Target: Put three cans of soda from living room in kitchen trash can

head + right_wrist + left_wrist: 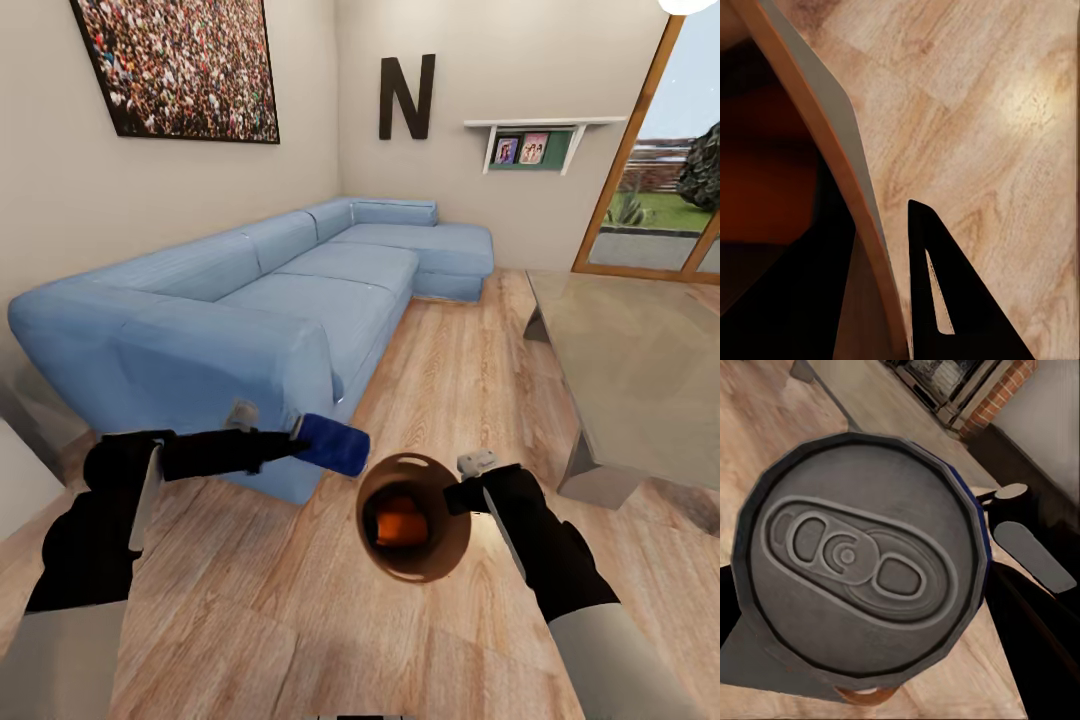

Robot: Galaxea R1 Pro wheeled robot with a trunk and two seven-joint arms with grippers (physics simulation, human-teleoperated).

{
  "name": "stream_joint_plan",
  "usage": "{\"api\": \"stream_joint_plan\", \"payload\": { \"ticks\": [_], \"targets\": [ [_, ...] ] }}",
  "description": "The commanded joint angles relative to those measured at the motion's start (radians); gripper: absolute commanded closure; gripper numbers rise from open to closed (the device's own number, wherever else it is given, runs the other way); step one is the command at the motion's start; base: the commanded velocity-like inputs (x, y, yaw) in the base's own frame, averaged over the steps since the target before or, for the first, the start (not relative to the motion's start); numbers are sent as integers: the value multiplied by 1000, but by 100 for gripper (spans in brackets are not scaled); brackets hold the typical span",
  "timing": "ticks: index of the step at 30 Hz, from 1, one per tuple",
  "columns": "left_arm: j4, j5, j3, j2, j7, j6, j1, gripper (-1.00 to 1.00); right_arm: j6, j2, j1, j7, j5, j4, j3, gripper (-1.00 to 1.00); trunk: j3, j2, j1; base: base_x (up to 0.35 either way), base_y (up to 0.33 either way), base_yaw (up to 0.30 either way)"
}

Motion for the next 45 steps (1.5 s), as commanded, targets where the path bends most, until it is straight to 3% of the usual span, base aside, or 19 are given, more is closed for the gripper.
{"api": "stream_joint_plan", "payload": {
  "ticks": [1,2,8,11,17,21,24,28,34,45],
  "targets": [
    [1,-4,-18,-1,-4,0,-1,100,2,3,-3,5,-26,0,2,100,0,0,0,0,0,0],
    [2,-5,-46,-4,-9,0,-2,100,2,9,-7,5,-26,0,4,100,0,0,0,0,0,0],
    [32,-8,-117,-20,-15,0,-3,100,2,33,-14,5,-26,-1,23,100,0,0,0,0,0,0],
    [61,-15,-191,-28,-4,0,-3,100,2,50,-32,5,-25,-1,34,100,0,0,0,0,0,0],
    [69,-19,-233,-29,7,0,-2,100,2,64,-38,5,-25,-1,39,100,0,0,0,0,0,0],
    [70,-19,-278,-29,64,0,-2,100,2,85,-46,5,-21,-1,43,100,0,0,0,0,0,0],
    [70,-19,-292,-29,95,0,-2,100,2,93,-54,5,-19,-1,44,100,0,0,0,0,0,0],
    [71,-19,-308,-35,168,0,-2,100,2,102,-57,5,-18,-1,46,100,0,0,0,0,0,0],
    [69,-18,-401,-67,372,0,-2,100,2,106,-58,5,-17,-1,46,100,0,0,0,0,0,0],
    [70,-18,-490,-80,604,0,-2,100,2,107,-58,5,-17,-1,49,100,0,0,0,0,0,0]
  ]
}}
